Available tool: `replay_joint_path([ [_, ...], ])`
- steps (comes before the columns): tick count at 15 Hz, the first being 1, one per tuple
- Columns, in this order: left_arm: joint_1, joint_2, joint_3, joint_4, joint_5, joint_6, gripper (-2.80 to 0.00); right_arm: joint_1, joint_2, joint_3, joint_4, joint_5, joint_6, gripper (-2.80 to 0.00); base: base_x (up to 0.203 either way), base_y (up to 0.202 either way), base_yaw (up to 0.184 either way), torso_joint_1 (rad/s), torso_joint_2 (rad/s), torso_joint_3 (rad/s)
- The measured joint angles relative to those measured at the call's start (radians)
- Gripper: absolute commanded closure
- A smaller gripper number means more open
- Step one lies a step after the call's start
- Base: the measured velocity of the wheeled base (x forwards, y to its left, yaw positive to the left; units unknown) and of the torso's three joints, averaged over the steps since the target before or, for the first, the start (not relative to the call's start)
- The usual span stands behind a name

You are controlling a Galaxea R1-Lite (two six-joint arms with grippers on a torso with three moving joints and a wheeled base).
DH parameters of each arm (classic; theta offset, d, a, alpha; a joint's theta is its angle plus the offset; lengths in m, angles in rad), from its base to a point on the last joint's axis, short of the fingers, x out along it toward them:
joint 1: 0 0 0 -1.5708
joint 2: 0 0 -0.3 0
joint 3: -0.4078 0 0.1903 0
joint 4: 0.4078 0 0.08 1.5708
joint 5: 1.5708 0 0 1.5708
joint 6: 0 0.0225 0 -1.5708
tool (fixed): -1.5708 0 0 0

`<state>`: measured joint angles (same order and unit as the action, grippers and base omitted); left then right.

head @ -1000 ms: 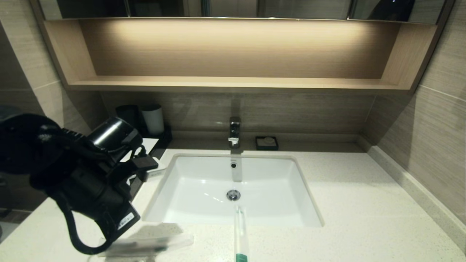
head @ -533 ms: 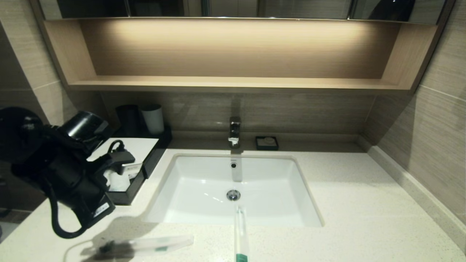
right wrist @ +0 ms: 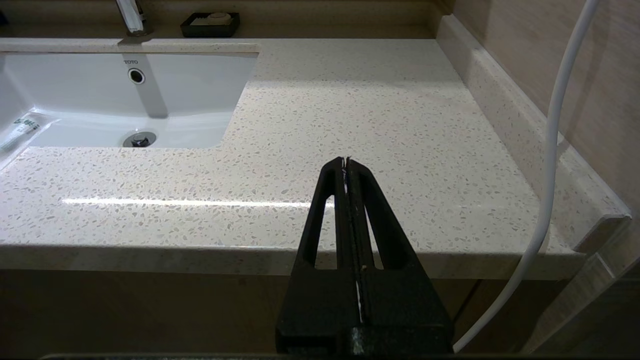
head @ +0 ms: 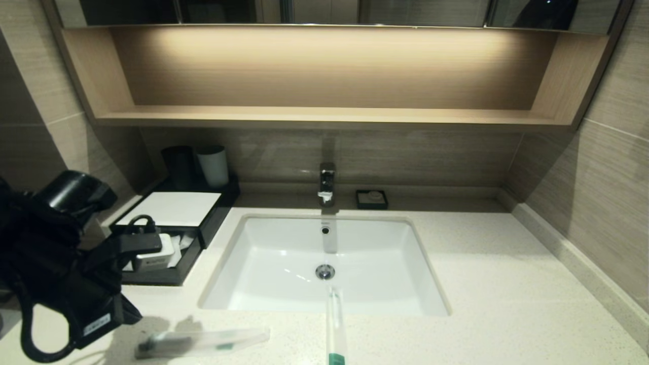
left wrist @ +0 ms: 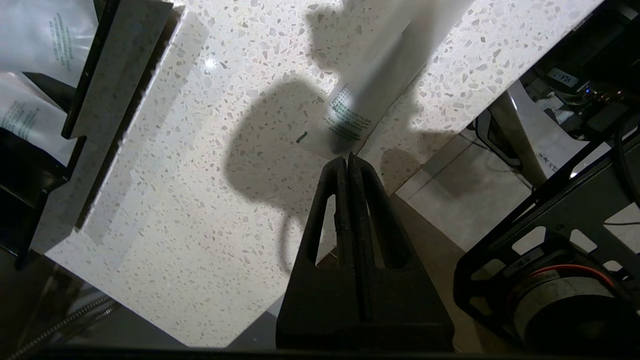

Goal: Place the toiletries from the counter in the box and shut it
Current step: Pick up the bathroom toiletry

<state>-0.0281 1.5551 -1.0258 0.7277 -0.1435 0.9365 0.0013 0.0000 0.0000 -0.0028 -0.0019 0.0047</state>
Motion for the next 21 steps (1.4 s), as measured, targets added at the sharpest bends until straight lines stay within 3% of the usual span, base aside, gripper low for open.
replay_joint_path([
  [3,0.083,0.005,0.009,0.000,-0.050,0.162,0.00,0.000,0.000,0.000,0.000,0.000,0.000,0.00,0.000,0.000,0.000,0.000,0.00,0.000],
  [8,0.117,0.026,0.038,0.002,-0.053,0.311,0.00,0.000,0.000,0.000,0.000,0.000,0.000,0.00,0.000,0.000,0.000,0.000,0.00,0.000],
  [15,0.112,0.095,0.016,-0.014,-0.055,0.316,0.00,0.000,0.000,0.000,0.000,0.000,0.000,0.00,0.000,0.000,0.000,0.000,0.00,0.000],
  [16,0.107,0.105,0.010,-0.015,-0.056,0.315,-2.80,0.000,0.000,0.000,0.000,0.000,0.000,0.00,0.000,0.000,0.000,0.000,0.00,0.000],
  [21,0.074,0.141,0.009,-0.016,-0.065,0.314,-2.80,0.000,0.000,0.000,0.000,0.000,0.000,0.00,0.000,0.000,0.000,0.000,0.00,0.000],
])
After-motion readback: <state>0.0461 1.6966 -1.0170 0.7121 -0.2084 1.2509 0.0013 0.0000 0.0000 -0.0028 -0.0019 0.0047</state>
